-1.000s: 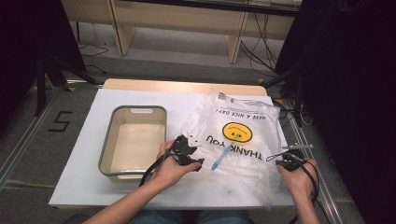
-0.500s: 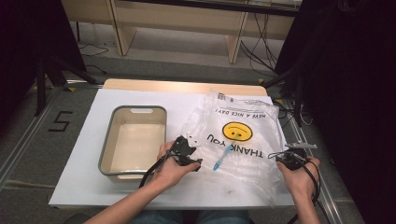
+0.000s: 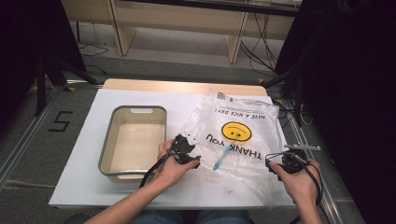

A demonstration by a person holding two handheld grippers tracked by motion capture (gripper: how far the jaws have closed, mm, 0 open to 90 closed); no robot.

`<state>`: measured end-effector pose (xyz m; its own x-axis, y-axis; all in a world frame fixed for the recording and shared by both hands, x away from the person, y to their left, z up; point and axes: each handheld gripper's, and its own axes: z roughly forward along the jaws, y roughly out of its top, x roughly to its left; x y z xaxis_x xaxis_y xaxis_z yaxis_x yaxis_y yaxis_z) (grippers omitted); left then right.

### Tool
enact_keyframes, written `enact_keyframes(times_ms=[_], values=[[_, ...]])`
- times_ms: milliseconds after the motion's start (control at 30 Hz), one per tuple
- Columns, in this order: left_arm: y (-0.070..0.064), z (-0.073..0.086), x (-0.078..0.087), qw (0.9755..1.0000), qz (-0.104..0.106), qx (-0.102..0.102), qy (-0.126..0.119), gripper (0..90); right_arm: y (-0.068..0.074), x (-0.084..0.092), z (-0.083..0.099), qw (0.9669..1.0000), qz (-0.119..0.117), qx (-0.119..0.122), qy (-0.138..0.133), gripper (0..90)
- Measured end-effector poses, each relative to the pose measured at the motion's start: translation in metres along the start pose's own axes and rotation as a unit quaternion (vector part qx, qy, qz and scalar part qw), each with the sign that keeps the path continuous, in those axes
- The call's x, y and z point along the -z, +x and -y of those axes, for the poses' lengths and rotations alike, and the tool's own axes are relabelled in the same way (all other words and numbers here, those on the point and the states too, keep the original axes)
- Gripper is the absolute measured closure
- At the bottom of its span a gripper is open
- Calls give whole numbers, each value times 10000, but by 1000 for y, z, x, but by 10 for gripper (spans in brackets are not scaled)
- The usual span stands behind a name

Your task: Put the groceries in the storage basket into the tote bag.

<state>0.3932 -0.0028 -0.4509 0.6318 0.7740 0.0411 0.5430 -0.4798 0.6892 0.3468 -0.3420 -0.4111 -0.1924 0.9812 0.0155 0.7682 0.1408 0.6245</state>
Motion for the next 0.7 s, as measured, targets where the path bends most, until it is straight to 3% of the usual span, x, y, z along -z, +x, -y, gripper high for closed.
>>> enact_keyframes(times_ms=[133, 333, 567, 700], values=[[-1, 0, 0, 10000, 32, 12, -3, 339, 7, -5, 7, 9988, -238, 73, 424, 333], [-1, 0, 0, 10000, 16, -1, -1, 340, 17, -18, 19, 9932, -466, 313, 1017, 367], [-1, 0, 0, 10000, 35, 3, 12, 339, 17, -33, 31, 9850, -539, 614, 1521, 504], [-1, 0, 0, 10000, 37, -2, 13, 340, 16, -32, 30, 9839, -426, 797, 1540, 621]])
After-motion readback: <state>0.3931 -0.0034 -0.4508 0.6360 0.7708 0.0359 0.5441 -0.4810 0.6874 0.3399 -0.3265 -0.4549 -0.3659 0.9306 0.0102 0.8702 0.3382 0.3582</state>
